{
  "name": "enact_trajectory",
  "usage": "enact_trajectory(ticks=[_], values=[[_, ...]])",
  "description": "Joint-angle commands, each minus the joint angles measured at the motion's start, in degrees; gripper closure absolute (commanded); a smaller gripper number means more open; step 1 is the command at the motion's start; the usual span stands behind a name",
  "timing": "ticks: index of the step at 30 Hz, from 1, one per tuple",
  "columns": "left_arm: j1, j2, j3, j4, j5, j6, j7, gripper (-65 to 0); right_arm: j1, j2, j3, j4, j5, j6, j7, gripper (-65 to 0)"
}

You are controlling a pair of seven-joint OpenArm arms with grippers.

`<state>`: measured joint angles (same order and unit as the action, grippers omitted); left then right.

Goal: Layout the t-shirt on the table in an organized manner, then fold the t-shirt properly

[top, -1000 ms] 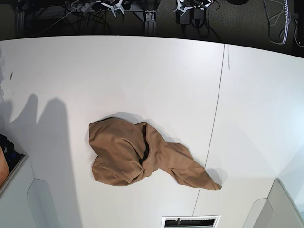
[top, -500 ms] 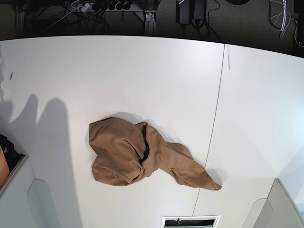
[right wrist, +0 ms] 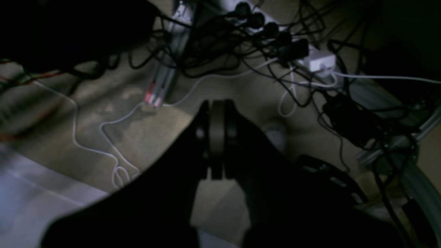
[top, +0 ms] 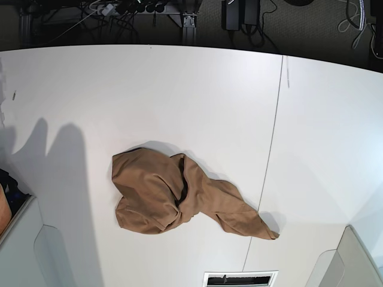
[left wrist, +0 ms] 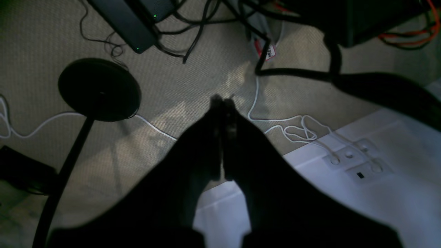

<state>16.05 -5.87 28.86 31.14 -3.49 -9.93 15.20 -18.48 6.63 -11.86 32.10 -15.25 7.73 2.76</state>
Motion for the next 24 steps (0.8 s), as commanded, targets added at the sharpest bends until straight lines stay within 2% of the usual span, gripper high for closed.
enact_trajectory(ticks=[1, 5, 9, 16, 24], values=[[0.7, 0.13, -0.11, 0.44, -0.11, -0.35, 0.94, 0.0, -0.79, 0.33, 0.09, 0.9, 0.22, 0.15, 0.28, 0.0], [3.87, -0.74, -2.62, 4.92, -0.07, -0.35, 1.09, 0.0, -4.11, 1.11, 0.04, 6.19, 0.22, 0.59, 0.26, 0.0], [9.66, -3.8, -8.02, 16.28, -1.05, -0.37, 1.11, 0.0, -9.62, 3.63, -0.72, 15.72, 0.26, 2.32, 0.26, 0.0], [22.93, -8.0, -19.32, 42.21, -3.08, -0.35, 1.22, 0.0, -21.14, 11.17, -2.58, 37.07, 5.33, 3.13, 0.24, 0.0], [33.83, -11.67, -29.97, 70.97, -3.13, -0.35, 1.51, 0.0, -30.32, 20.13, -2.51, 63.58, 5.4, 2.99, 0.0, 0.0]])
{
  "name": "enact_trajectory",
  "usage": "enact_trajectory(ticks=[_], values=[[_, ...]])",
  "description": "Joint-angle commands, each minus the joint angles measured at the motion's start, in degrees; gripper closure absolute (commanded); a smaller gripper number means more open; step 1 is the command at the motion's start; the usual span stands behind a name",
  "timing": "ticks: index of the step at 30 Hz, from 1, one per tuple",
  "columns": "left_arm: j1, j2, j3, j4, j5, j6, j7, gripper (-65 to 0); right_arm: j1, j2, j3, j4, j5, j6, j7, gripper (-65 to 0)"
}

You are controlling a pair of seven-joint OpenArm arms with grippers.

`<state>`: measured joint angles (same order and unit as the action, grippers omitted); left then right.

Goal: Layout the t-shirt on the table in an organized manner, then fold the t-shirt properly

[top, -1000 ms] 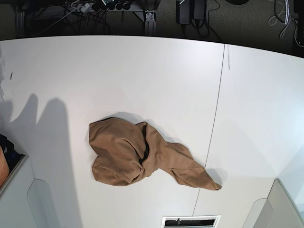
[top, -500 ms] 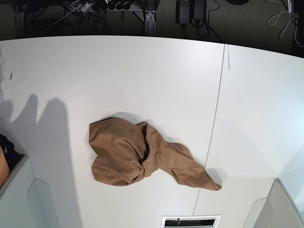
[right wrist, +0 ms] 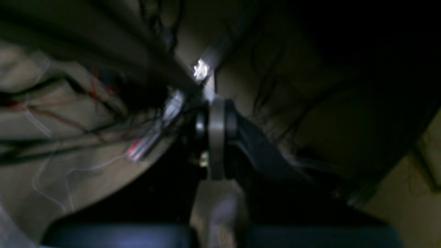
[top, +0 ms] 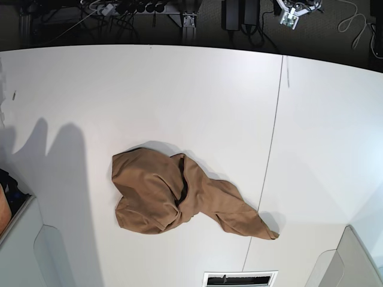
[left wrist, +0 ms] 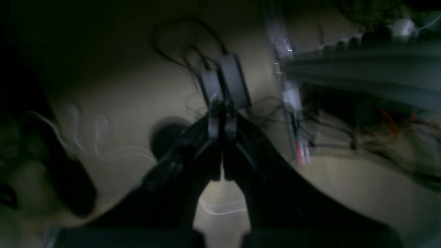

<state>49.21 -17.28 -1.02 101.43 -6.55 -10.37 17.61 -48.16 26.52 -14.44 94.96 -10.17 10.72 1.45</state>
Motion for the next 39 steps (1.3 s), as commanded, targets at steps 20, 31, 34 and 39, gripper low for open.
enact_trajectory(ticks=[20, 31, 34, 39], values=[[-17.79, -14.64, -5.51, 20.04, -12.55, -0.15, 1.84, -25.5, 31.8, -12.04, 0.17, 15.17, 9.57, -3.41, -19.56, -8.4], [-47.52, -14.1, 14.71, 2.27, -17.4, -4.42, 0.52, -29.1, 47.01, -26.75, 1.25, 2.95, 0.7, -8.87, -19.5, -34.5], [-54.31, -11.21, 18.71, -4.02, -17.25, -4.44, 0.42, -29.1, 51.69, -28.13, 1.97, -1.84, -0.96, -10.67, -19.5, -34.5], [-62.9, -5.86, 22.18, -15.41, -17.22, -4.44, 0.2, -29.1, 57.27, -29.27, 3.13, -9.22, -3.67, -12.04, -19.61, -34.5]])
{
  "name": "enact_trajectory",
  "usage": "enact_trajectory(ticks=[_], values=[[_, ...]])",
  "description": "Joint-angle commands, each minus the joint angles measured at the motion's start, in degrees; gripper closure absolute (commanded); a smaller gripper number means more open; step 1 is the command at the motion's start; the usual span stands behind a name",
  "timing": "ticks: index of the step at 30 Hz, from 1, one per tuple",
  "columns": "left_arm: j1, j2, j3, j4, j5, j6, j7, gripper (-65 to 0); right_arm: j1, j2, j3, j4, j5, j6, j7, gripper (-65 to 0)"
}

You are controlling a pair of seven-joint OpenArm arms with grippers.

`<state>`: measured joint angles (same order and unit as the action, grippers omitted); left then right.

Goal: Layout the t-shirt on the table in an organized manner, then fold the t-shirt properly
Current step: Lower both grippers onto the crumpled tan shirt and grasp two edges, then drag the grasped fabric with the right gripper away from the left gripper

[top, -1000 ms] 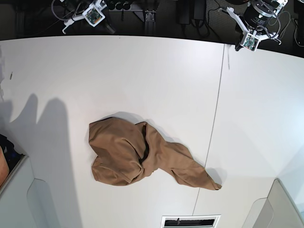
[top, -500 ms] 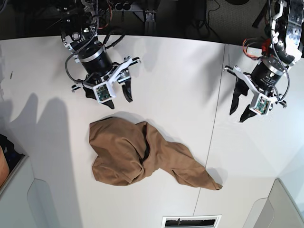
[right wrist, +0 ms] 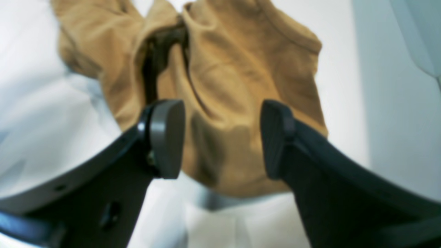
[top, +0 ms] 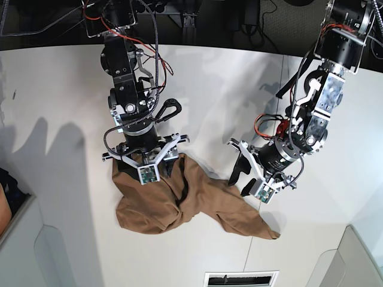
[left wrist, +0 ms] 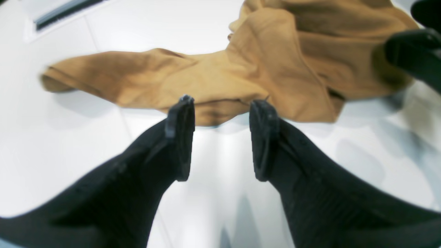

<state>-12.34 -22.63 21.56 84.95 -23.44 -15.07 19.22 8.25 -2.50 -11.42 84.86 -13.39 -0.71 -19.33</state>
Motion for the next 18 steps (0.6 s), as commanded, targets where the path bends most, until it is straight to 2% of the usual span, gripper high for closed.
enact_trajectory(ticks=[1, 4, 9, 10, 11, 13, 14, 17, 18], values=[[-2.47, 0.55, -0.35, -0.94, -0.33, 0.28, -1.42, -29.1, 1.68, -0.24, 0.33, -0.46, -0.81, -1.53, 1.18, -34.5], [-4.94, 2.67, -0.35, -5.44, -0.35, 0.28, -1.42, -29.1, 3.78, -0.22, 1.38, -4.13, -1.25, -2.54, 1.07, -34.5], [-5.4, 2.95, -0.35, -6.82, -0.33, 0.28, -1.36, -29.1, 6.8, -0.2, 1.7, -10.84, -1.2, -2.49, 1.11, -33.8], [-5.4, 2.89, -0.35, -6.82, -0.33, 0.28, -1.36, -29.1, 7.32, -0.22, 1.68, -11.87, -1.2, -2.49, 1.11, -29.9], [-5.42, 2.84, -0.35, -6.82, -0.31, 0.28, -1.36, -29.1, 7.65, -0.22, 1.66, -12.61, -1.29, -2.51, 1.25, -23.1], [-5.42, 2.67, -0.37, -6.82, -0.28, 0.31, -1.38, -29.1, 7.8, -0.2, 1.66, -12.7, -2.6, -2.54, 1.97, -4.2], [-5.42, 2.56, -0.35, -6.82, -0.26, 0.31, -1.38, -29.1, 7.78, -0.2, 1.66, -12.31, -3.58, -2.54, 2.4, 0.0], [-5.42, 2.45, -0.37, -6.82, 0.2, 0.52, -1.38, -29.1, 7.76, -0.17, 1.68, -8.96, -6.1, -2.64, 0.07, 0.0], [-5.42, 2.45, -0.37, -6.82, 0.55, 0.63, -1.11, -29.1, 7.74, -0.17, 1.68, -6.91, -6.54, -3.72, -1.66, 0.0]])
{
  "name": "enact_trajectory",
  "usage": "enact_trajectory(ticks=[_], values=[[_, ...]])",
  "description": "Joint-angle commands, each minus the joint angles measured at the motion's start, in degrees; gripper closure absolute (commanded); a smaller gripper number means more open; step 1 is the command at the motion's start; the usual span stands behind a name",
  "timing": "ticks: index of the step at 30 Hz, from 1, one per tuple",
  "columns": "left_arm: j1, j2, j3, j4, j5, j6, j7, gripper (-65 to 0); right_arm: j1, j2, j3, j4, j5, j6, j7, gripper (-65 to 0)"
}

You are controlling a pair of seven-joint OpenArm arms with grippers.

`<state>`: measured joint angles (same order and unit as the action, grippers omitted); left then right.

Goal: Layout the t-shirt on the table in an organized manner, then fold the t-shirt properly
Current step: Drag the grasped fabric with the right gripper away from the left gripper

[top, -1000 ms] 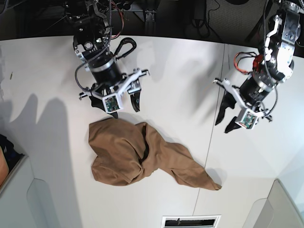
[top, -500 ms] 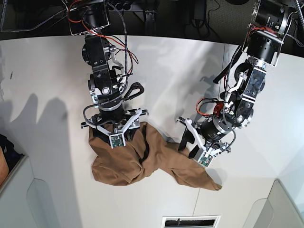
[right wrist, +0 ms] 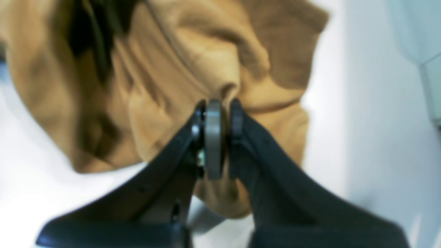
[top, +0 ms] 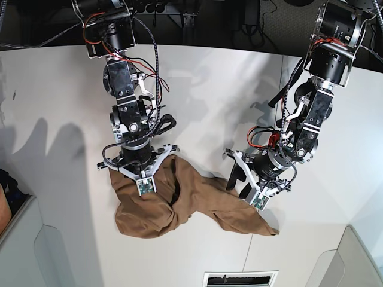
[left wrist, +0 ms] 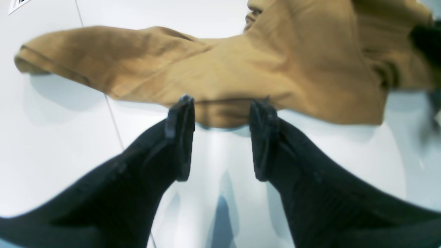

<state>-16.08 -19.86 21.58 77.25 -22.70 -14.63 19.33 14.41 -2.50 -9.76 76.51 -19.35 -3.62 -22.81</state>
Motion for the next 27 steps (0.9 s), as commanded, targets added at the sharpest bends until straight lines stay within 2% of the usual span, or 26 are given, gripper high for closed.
enact_trajectory(ticks=[1, 4, 6, 8, 10, 12, 14, 15, 17, 19, 23, 27], values=[[-1.68, -0.31, -0.39, 0.87, -0.17, 0.79, -0.55, -29.1, 1.4, -0.17, 0.02, 3.93, -1.38, -2.62, -0.39, 0.0], [-1.66, -0.33, -0.39, 0.87, -0.17, 3.34, 0.68, -29.0, 0.5, 0.33, 0.11, 13.33, -5.46, -7.52, -7.69, 0.0], [-1.68, -0.33, -0.39, 0.87, -0.07, 4.17, 0.68, -29.0, -0.35, 0.81, 0.76, 19.15, -7.72, -9.57, -11.47, 0.0], [-1.7, -0.31, -0.39, 0.87, 0.7, 4.42, 0.66, -29.0, -0.98, 0.9, 2.32, 22.95, -10.27, -10.64, -13.9, 0.0], [-1.68, -0.31, -0.39, 0.87, 0.87, 4.39, 0.68, -29.0, -1.16, 0.87, 4.66, 23.87, -11.87, -13.18, -15.26, -1.2], [-1.66, -0.31, -0.39, 0.87, 0.87, 4.39, 0.7, -29.0, -1.25, 0.83, 7.65, 23.61, -11.45, -15.06, -15.87, -20.0], [-1.68, -0.31, -0.39, 0.87, 0.87, 4.39, 0.68, -29.0, -1.51, 0.9, 10.14, 23.19, -10.49, -15.06, -16.94, -35.0], [-1.68, -0.31, -0.39, 0.87, 0.85, 4.39, 0.68, -29.0, -1.62, 0.9, 11.13, 22.99, -9.55, -15.06, -17.97, -37.6], [-1.68, -0.28, -0.37, 0.87, 0.85, 4.39, 0.66, -29.0, -1.62, 0.92, 12.22, 22.67, -6.97, -13.94, -21.31, -37.8], [-1.66, -0.26, -0.37, 0.87, 0.79, 4.37, 0.66, -29.0, -2.32, 0.9, 12.31, 22.64, -4.57, -9.35, -23.1, -37.8], [-1.66, -0.13, -0.37, 0.87, 0.68, 4.37, 0.66, -29.0, -5.97, 0.92, 10.75, 22.64, 3.54, -3.54, -21.51, -37.7], [-1.49, -0.35, -0.37, 0.87, 0.87, 4.35, 0.74, -29.0, -11.06, 0.92, 8.55, 22.43, 3.28, -3.32, -16.81, -37.8]])
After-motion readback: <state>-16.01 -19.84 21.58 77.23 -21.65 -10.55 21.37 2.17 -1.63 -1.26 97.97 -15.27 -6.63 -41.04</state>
